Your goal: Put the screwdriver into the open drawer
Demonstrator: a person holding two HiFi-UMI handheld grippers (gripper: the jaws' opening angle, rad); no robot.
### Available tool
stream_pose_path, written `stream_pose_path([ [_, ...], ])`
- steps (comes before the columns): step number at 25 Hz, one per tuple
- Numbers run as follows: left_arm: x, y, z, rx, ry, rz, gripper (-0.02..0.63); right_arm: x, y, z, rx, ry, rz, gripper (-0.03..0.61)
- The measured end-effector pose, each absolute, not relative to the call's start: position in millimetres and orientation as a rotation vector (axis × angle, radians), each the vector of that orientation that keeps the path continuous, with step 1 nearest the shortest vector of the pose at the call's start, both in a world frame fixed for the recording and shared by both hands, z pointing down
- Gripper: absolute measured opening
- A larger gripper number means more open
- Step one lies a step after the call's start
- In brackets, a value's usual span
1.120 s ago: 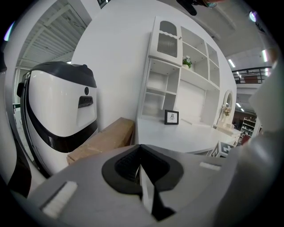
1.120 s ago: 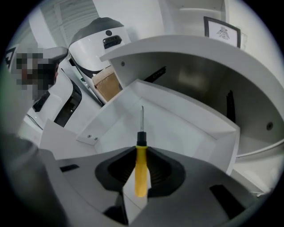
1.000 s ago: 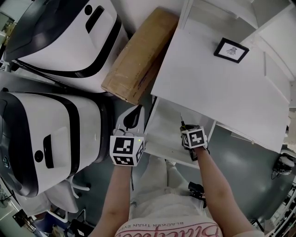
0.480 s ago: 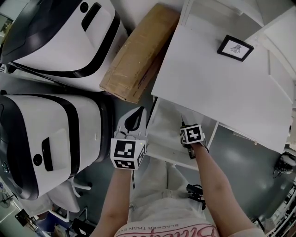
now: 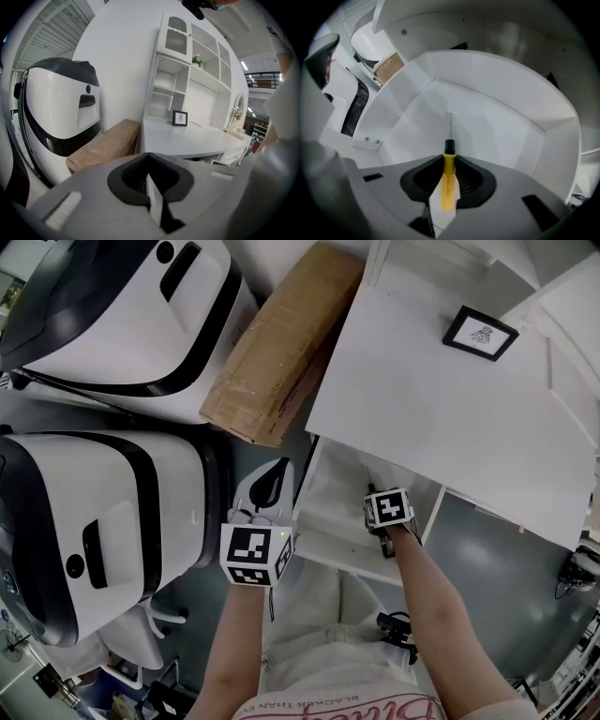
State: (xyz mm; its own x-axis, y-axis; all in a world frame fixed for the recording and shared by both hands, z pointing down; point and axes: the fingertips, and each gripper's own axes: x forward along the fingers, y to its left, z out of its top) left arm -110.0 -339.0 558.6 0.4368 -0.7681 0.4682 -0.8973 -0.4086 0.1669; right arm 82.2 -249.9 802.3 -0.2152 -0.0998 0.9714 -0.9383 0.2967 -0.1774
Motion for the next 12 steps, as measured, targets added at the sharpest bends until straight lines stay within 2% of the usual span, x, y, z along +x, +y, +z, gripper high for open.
stream_pose_path([
  [5,-110.5,-338.6,557.8,2.299,-1.418,0.45,0.009,81.5,-249.8,802.6,0.981,-1.564,1.06,0.091],
  [12,-111.5,-337.2,555.3,2.298,-1.423,0.442,0.009,82.4,-249.0,797.2,0.989,-1.569,1.075,0.161],
])
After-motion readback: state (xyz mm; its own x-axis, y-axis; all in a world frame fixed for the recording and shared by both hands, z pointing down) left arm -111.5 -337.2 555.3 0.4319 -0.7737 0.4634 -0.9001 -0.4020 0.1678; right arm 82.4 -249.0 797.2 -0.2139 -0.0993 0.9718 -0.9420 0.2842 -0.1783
